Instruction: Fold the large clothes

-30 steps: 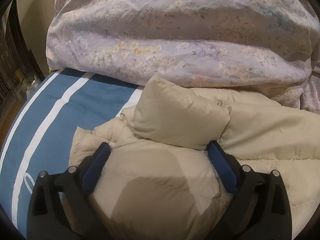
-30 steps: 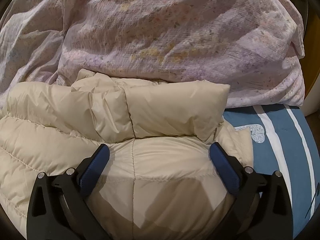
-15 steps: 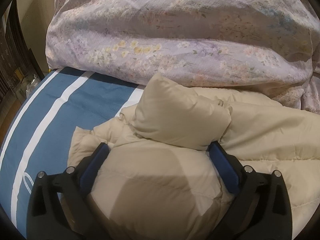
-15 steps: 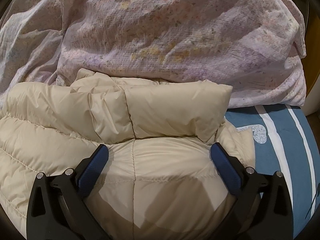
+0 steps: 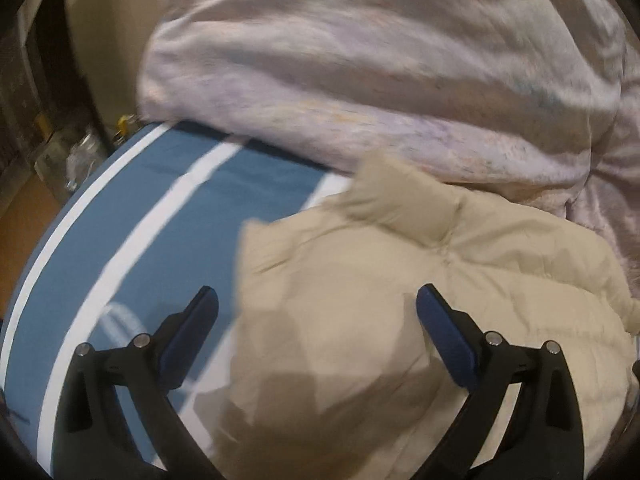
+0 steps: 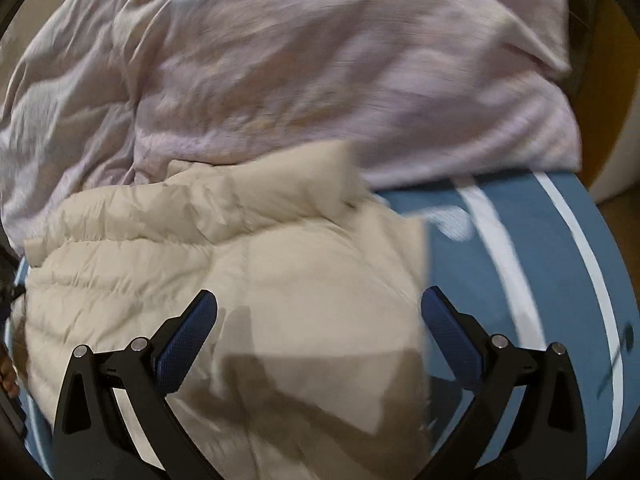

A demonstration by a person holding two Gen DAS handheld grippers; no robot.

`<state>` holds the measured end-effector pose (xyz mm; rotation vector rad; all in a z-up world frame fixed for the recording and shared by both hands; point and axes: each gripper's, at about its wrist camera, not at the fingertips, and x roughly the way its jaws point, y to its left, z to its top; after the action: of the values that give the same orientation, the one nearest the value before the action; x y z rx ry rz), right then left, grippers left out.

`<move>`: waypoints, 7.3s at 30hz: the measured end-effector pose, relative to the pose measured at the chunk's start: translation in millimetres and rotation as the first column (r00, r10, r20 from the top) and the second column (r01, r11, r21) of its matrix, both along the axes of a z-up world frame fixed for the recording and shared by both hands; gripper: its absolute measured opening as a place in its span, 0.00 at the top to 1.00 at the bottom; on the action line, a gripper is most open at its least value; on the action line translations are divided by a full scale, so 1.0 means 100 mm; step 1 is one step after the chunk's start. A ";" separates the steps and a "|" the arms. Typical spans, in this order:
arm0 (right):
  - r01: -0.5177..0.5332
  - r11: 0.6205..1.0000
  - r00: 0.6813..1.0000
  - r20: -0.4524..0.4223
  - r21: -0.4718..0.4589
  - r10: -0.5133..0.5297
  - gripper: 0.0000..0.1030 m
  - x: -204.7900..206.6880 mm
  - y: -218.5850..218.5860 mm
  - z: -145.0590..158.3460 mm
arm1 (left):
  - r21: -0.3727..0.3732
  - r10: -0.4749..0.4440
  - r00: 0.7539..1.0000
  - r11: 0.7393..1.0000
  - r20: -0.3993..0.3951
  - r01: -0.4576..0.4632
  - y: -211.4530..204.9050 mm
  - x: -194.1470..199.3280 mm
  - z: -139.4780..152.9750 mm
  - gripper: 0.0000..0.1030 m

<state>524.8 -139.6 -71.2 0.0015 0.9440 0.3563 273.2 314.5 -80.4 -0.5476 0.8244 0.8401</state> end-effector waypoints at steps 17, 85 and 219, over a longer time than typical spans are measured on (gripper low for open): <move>0.196 0.937 0.942 -0.321 0.289 -0.098 0.02 -0.49 -0.81 -0.45 | -0.329 0.120 0.984 0.942 0.132 -0.071 -0.31 -0.98 -0.29 0.15; -0.174 0.972 0.982 -0.046 0.156 0.184 0.50 -1.92 -0.06 0.33 | -0.468 0.285 0.928 0.871 0.239 -0.147 -0.42 -2.26 -0.26 0.34; 0.024 0.995 0.997 -0.075 0.100 -0.016 0.40 -2.44 -0.92 0.00 | -0.200 -0.569 0.799 0.774 0.195 0.601 -2.54 0.28 0.66 0.41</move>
<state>281.0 -231.9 -71.3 0.1166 0.9975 0.3869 301.1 60.0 -14.2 -0.5154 0.9241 0.1157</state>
